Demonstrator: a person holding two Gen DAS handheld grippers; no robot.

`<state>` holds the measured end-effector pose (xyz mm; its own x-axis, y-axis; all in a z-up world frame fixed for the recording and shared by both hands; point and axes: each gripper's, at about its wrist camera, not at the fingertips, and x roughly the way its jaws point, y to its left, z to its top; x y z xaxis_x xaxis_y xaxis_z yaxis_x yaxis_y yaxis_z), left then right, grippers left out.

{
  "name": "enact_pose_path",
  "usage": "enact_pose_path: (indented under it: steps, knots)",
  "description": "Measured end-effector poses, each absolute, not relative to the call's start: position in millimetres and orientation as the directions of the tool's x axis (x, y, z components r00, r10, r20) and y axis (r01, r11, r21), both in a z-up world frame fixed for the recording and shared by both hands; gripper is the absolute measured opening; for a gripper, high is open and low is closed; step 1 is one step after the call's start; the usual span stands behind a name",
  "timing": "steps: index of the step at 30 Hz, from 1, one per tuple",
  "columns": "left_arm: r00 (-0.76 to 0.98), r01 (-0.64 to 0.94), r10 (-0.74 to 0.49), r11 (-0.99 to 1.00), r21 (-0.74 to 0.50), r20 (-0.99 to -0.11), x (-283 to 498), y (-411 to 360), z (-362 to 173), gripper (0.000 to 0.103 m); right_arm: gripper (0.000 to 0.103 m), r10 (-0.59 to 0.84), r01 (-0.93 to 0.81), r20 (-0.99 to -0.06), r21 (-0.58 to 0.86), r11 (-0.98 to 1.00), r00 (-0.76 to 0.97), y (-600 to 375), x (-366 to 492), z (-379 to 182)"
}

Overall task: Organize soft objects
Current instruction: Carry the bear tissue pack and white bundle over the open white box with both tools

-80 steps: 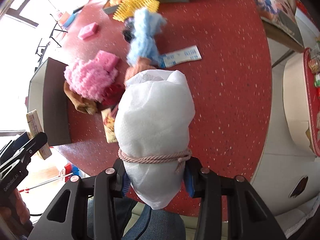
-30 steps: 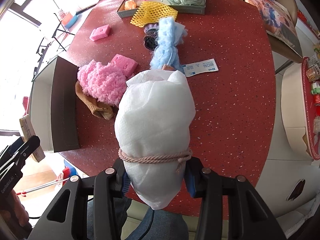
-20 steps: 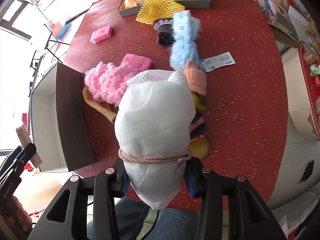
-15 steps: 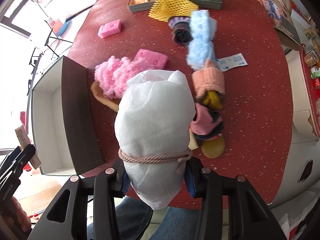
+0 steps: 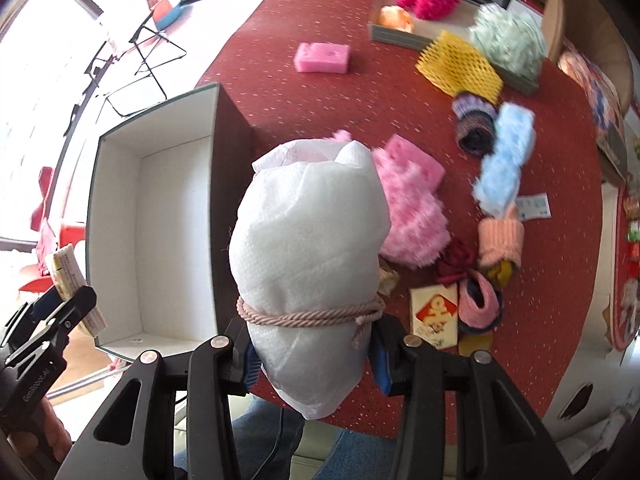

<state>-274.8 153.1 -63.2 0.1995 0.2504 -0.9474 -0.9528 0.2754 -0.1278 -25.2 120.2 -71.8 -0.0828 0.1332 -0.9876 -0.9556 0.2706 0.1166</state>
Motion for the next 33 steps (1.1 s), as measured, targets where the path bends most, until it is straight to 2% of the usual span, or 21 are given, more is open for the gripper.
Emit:
enact_pose_path:
  steps: [6, 16, 33]
  knots:
    - [0.175, -0.969, 0.278, 0.22, -0.115, -0.944, -294, 162, -65, 0.056, 0.048, 0.156, -0.981, -0.986, 0.085, 0.172, -0.058, 144, -53, -59]
    - [0.143, -0.975, 0.264, 0.205, -0.089, -0.954, -291, 169, -78, 0.056, 0.048, 0.104, -0.995, -0.991, 0.092, 0.03, -0.089, 176, -101, -72]
    - [0.123, -0.978, 0.183, 0.191, -0.087, -0.975, -284, 190, -113, 0.056, 0.048, 0.068, -0.991, -0.99, 0.123, 0.056, -0.12, 216, -120, -99]
